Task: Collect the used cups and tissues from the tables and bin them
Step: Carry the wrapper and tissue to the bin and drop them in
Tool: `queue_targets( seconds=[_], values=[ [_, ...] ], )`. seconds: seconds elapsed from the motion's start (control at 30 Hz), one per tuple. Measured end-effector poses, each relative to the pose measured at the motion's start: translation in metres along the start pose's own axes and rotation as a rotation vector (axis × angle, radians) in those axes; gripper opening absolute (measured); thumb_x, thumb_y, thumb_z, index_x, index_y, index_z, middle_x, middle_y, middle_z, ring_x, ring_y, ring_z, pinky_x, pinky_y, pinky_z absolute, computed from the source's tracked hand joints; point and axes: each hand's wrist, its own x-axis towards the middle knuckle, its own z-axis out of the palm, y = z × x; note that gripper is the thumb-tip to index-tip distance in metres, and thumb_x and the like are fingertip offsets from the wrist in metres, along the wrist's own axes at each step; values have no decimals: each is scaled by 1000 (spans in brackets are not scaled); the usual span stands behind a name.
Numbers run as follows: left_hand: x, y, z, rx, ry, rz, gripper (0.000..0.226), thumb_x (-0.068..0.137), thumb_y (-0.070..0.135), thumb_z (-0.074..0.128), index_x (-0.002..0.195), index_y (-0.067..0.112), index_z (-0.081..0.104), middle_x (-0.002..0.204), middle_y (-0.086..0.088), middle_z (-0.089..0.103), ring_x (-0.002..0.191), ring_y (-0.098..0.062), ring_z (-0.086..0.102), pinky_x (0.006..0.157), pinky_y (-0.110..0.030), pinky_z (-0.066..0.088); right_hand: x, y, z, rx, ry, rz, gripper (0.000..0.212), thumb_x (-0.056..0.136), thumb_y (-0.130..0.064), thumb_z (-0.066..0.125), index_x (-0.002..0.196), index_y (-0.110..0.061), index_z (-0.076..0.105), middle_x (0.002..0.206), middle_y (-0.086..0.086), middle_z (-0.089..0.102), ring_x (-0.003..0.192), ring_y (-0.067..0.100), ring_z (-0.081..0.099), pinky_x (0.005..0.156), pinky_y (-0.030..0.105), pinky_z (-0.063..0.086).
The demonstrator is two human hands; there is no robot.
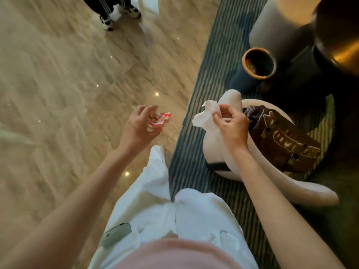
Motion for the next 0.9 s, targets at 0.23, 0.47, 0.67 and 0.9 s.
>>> queue_targets(
  seconds=[0.23,0.47,0.67,0.9],
  values=[
    [198,-13,-6,101,-222,122,53,72,16,77,121,6,60,116,-16,58,99,-33,61,87,-34,48,125,-3,33,7,240,169,11,86,-16,67,97,-15,69,90,-3,69,82,13,63,76,32,55],
    [388,20,68,95,-408,277,56,73,15,78,125,10,58,121,-14,56,104,-32,59,88,-41,51,270,30,20,46,480,326,13,86,-20,66,97,-14,69,91,-5,70,81,7,62,73,25,53],
    [547,74,141,79,-508,396,52,75,16,76,123,7,59,120,-13,58,104,-32,59,87,-38,49,414,51,-31,-20,606,393,15,84,-17,66,99,-17,69,89,-8,69,79,5,61,74,28,52],
    [698,117,222,87,-599,561,52,77,19,76,124,6,58,120,-13,58,103,-30,60,85,-38,50,537,70,-82,-102,635,426,16,86,-19,64,102,-19,67,92,-13,64,85,7,61,76,34,53]
  ],
)
